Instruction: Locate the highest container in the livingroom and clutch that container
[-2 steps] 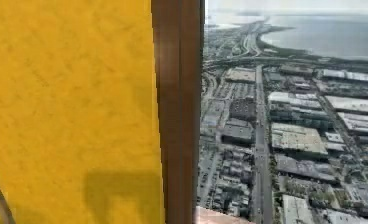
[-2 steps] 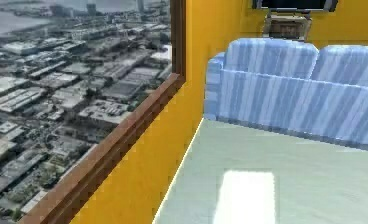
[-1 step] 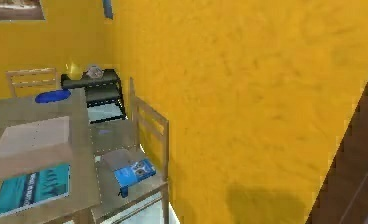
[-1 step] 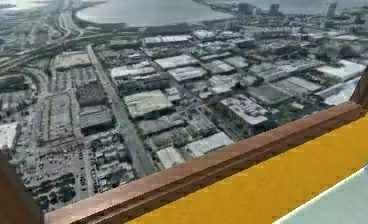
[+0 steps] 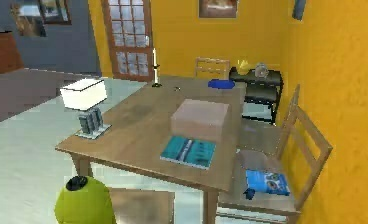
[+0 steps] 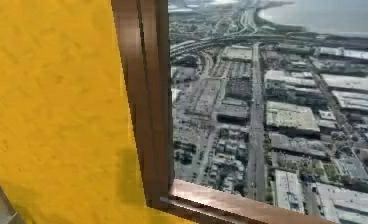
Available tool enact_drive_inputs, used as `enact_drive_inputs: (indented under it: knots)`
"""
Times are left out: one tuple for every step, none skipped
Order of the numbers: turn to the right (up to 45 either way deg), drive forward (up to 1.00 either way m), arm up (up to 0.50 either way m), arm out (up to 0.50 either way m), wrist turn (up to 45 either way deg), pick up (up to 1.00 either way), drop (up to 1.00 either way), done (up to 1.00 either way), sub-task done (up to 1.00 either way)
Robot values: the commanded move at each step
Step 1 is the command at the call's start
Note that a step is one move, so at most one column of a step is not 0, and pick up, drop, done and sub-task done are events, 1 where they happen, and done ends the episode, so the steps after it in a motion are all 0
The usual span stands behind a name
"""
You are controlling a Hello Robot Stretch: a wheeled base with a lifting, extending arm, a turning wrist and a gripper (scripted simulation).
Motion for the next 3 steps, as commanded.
enact_drive_inputs:
  knots:
    - [-45.0, 0.00, 0.00, 0.00, 0.0, 0.00, 0.00, 0.00, 0.00]
    - [-45.0, 0.00, 0.00, 0.00, 0.0, 0.00, 0.00, 0.00, 0.00]
    - [-36.0, 0.00, 0.00, 0.00, 0.0, 0.00, 0.00, 0.00, 0.00]
